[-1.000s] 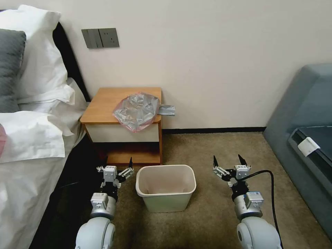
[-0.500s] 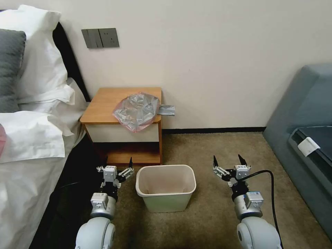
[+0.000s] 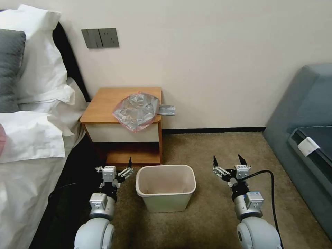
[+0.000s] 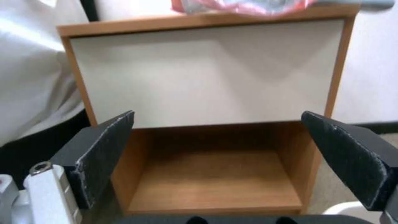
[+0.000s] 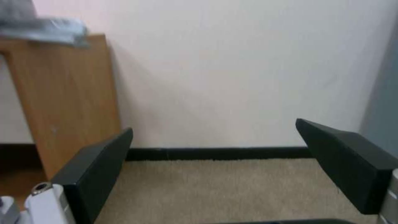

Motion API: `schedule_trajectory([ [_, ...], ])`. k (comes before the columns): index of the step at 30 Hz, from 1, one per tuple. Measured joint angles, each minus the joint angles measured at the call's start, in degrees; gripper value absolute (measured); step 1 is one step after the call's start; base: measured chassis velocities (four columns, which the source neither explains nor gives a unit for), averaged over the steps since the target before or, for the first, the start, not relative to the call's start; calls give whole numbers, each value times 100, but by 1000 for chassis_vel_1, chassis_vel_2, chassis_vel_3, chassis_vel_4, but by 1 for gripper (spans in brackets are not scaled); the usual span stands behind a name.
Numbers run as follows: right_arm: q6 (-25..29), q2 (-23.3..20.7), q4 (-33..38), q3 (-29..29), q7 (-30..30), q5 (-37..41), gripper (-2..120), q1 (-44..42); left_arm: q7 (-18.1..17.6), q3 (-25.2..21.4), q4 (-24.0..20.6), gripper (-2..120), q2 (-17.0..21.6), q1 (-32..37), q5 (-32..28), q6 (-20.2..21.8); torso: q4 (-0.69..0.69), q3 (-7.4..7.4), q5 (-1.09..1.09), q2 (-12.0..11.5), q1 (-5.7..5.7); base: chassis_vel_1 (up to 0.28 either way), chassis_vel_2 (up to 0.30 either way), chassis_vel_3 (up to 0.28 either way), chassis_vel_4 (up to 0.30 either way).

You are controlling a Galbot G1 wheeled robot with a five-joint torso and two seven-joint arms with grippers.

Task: Pick up the garbage bag from the table and place it over the trash can.

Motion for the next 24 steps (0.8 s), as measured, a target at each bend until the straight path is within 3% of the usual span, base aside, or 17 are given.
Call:
schedule_trajectory([
  [1,-44,50,232,-26,2,-30,100,-130,-7,-87,-196,100,-19,132,-58,-15,-1,0,9,0,0,0,0,0,0],
  [3,-84,91,423,-54,1,-57,100,-244,-12,-156,-370,100,-38,254,-113,-35,0,0,9,0,0,0,0,0,0],
  [5,-187,205,957,-111,2,-127,100,-543,-33,-363,-878,100,-99,623,-273,-82,0,0,8,0,0,0,0,0,0],
  [6,-187,205,957,-111,2,-127,100,-543,-33,-363,-878,100,-99,623,-273,-82,0,0,8,0,0,0,0,0,0],
  [10,-348,377,1769,-198,5,-238,100,-1008,-62,-675,-1647,100,-190,1180,-520,-153,0,0,6,1,0,0,0,0,0],
  [12,-373,397,1873,-232,-63,-259,100,-1088,-38,-775,-1833,100,-207,1322,-611,-147,-2,-1,2,1,0,0,0,0,0],
  [14,-401,406,1906,-270,-147,-242,100,-1143,153,-979,-2034,100,-202,1570,-837,-14,2,0,13,1,-1,0,0,0,0],
  [16,-422,401,1907,-280,-168,-182,100,-1147,197,-992,-2013,100,-177,1573,-880,12,2,-1,3,0,0,0,0,0,0],
  [24,-642,219,1752,-288,-160,470,100,-875,96,-971,-1686,100,197,1347,-1045,-132,0,0,7,0,-1,0,0,0,0],
])
